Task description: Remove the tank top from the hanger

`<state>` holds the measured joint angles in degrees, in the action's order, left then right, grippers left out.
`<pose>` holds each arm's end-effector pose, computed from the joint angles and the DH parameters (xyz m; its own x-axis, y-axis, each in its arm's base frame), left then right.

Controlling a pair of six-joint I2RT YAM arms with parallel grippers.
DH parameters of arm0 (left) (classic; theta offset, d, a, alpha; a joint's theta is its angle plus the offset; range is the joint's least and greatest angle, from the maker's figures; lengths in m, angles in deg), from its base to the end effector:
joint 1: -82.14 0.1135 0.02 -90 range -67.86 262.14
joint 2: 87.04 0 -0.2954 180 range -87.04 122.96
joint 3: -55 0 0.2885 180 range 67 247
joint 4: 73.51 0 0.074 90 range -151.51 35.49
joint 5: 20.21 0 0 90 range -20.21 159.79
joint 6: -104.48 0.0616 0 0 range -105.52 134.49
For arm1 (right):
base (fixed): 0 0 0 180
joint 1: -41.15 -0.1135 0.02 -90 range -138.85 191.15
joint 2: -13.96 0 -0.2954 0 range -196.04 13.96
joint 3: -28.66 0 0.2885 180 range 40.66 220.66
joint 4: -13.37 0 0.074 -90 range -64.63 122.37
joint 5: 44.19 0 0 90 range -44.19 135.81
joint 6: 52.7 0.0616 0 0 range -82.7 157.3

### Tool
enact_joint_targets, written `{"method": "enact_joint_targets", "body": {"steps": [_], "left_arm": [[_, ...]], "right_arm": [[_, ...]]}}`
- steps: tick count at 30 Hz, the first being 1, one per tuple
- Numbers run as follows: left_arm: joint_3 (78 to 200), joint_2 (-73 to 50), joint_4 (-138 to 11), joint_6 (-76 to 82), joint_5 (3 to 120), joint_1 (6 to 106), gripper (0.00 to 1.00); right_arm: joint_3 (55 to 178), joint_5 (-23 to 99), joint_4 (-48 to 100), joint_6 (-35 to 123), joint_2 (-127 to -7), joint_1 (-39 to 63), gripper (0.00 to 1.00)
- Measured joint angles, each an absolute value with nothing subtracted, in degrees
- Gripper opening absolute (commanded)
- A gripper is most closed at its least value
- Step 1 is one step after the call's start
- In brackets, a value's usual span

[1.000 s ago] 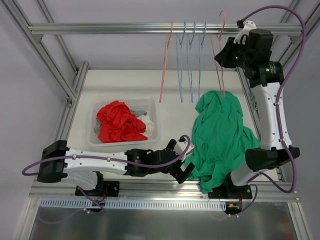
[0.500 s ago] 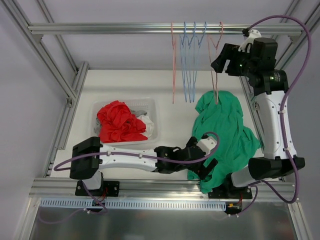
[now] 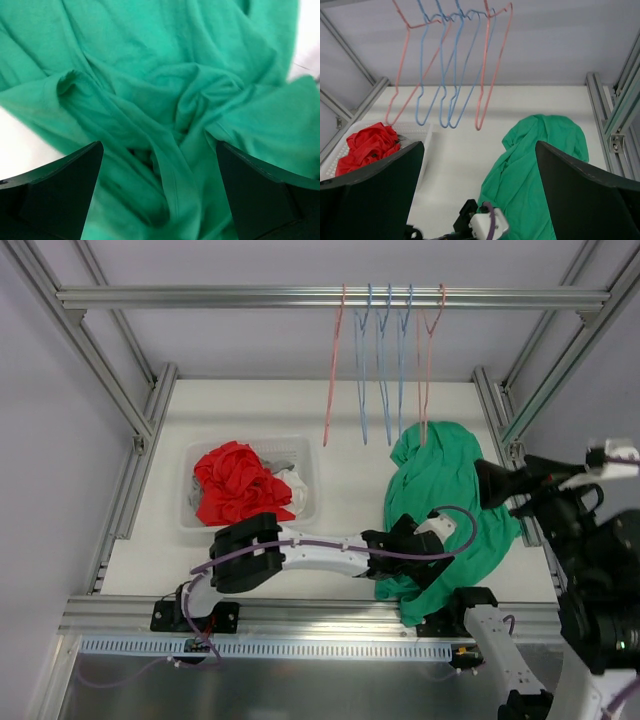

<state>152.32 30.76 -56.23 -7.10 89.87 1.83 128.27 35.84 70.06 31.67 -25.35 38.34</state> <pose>0.1104 -0.5211 0.1931 -0.4196 0.4048 -0.8125 0.7805 0.6178 -0.0953 0.0682 0.0140 0.5597 0.0843 -0.0926 -0.9921 -0.2136 0.9708 -0.1088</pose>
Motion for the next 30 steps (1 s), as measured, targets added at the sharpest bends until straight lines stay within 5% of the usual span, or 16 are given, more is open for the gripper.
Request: {"method": "enact_joint_targets", "body": {"steps": [10,12,13,16,24,30], "left_arm": [[170.38,47.02,-50.85,-6.88,88.16,8.41,0.98],[174.38,49.45,-50.00,-6.97,87.51,9.04,0.78],[174.97,49.84,-50.00,-7.10,87.31,9.13,0.43],[173.22,49.31,-50.26,-7.99,87.05,9.24,0.00],[151.03,33.08,-49.74,-11.86,89.21,8.65,0.00],[136.24,6.63,-41.17,-13.44,99.20,6.35,0.00]], "right_arm": [[125.80,33.04,73.05,30.58,-12.39,38.34,0.99],[125.80,32.73,73.86,30.14,-12.39,38.34,0.99],[125.80,32.58,74.15,30.01,-12.33,38.34,1.00],[125.80,32.14,74.67,29.62,-11.95,38.32,1.00],[126.63,31.64,75.37,29.14,-9.81,38.32,0.99],[126.81,31.66,75.33,29.07,-9.42,38.32,0.99]]}}
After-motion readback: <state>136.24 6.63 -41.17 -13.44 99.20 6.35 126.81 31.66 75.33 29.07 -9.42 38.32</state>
